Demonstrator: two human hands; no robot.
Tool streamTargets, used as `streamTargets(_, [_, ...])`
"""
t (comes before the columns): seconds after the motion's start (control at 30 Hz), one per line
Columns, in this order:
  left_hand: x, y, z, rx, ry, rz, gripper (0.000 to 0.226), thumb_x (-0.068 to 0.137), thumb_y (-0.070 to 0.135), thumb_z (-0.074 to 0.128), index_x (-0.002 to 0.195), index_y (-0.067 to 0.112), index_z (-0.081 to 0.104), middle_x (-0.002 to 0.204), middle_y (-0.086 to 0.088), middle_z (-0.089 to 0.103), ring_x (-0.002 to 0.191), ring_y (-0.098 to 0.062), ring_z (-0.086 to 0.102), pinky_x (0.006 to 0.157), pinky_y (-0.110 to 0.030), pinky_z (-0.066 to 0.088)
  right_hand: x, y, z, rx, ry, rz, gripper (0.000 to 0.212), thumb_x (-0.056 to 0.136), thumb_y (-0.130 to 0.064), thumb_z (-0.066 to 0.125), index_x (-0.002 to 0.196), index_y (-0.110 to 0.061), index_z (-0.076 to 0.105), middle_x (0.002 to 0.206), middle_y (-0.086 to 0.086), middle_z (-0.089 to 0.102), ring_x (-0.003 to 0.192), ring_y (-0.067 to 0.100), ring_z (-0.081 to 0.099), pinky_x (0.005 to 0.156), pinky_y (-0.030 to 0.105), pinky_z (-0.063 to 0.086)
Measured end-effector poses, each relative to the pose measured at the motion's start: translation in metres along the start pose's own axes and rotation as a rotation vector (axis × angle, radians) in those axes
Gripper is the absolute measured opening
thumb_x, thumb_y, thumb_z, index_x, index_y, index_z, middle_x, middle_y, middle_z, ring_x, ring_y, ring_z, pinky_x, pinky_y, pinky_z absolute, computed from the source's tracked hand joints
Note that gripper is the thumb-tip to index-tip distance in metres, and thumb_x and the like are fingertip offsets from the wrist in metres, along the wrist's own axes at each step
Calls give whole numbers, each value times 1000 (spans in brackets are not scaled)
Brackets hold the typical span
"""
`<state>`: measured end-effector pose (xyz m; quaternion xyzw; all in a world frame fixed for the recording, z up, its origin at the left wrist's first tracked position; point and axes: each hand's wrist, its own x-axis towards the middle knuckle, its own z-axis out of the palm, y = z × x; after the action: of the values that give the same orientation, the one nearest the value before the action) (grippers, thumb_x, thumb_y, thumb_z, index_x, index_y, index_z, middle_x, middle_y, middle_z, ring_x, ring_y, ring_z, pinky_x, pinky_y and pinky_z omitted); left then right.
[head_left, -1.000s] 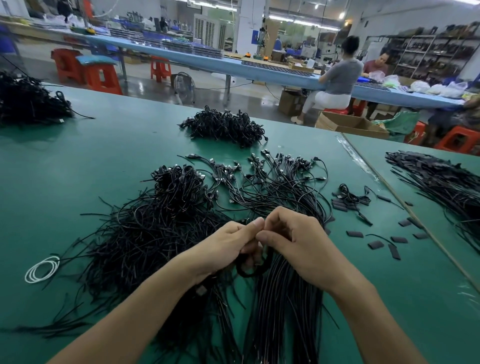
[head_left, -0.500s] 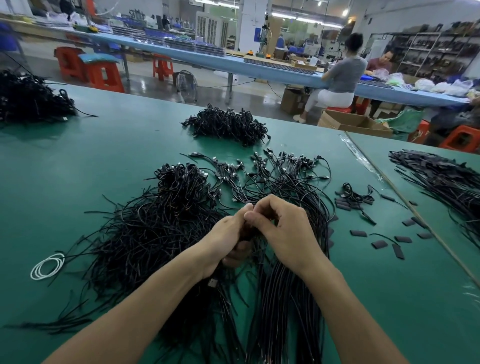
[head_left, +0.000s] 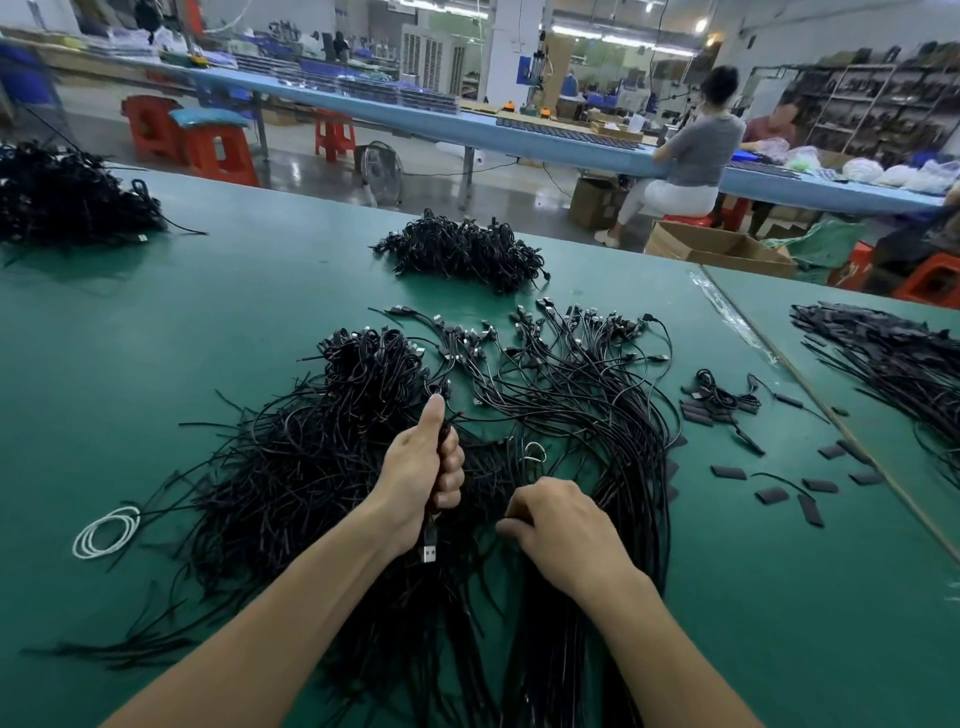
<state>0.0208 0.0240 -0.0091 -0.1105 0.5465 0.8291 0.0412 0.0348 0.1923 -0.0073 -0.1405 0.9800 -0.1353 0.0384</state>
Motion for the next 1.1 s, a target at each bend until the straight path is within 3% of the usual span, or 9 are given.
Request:
streamTargets(0.07, [0,-1,1,6,9,12,59,97,57,45,49,23,46,49,4,37,35,-8,30,31,-18,24,-1,1,-8,50,-17,2,22,95,-42,62,102,-24,72,99,-6,64,95,18,62,73,28,45])
streamTargets(0.27, [-4,1,7,-11,57,-20,67,100,63,29,49,21,37,46,3,25,33,-9,19,31,-17,16,-1,-4,-9,15,-89,36,39,94,-53,59,115,-21,66,111,4,63,105,24,60,88,38,52])
streamTargets(0.37, [-5,3,5,-38,14,-33,68,103,59,19,51,19,38,46,4,24,33,-10,17,31,-17,16,-2,-11,-2,0,-143,74,48,89,-62,60,107,-18,66,103,3,64,95,24,63,81,36,53])
streamTargets(0.53, [-7,4,5,2,-20,-26,51,104,36,26,61,15,43,47,5,27,33,-8,19,31,-18,18,-8,-17,3,-37,-106,58,27,98,-41,59,110,-19,66,108,4,63,98,26,63,84,38,53])
streamTargets(0.67, [-5,3,7,55,-15,44,52,105,48,36,68,16,53,48,9,31,37,-6,21,33,-20,19,-10,-4,-19,46,-142,142,19,96,-37,63,107,-25,72,108,3,65,96,23,65,86,36,54])
streamTargets(0.73, [-7,4,9,80,-63,78,49,101,54,41,73,16,58,51,10,33,39,-5,22,34,-18,21,-9,8,-36,135,-161,135,16,96,-29,63,104,-24,75,97,-3,71,79,8,65,74,23,54])
streamTargets(0.83, [-14,7,15,122,-150,119,46,90,59,49,71,19,65,52,10,35,41,-5,24,35,-17,22,-9,18,-57,356,-7,129,15,96,-23,62,99,-25,77,76,-13,69,50,-1,51,46,10,42])
streamTargets(0.97, [-29,10,31,199,-180,194,53,101,45,43,60,21,66,49,8,39,38,-6,22,37,-18,18,-9,8,-64,728,401,83,14,92,-20,70,94,-31,78,72,-15,71,63,0,62,58,10,48])
streamTargets(1.1, [-42,15,35,174,-205,351,60,106,27,31,56,18,63,42,10,43,36,-5,24,36,-16,22,-10,-2,-65,1082,534,155,12,91,-15,71,92,-25,77,68,-8,72,58,1,61,57,16,49])
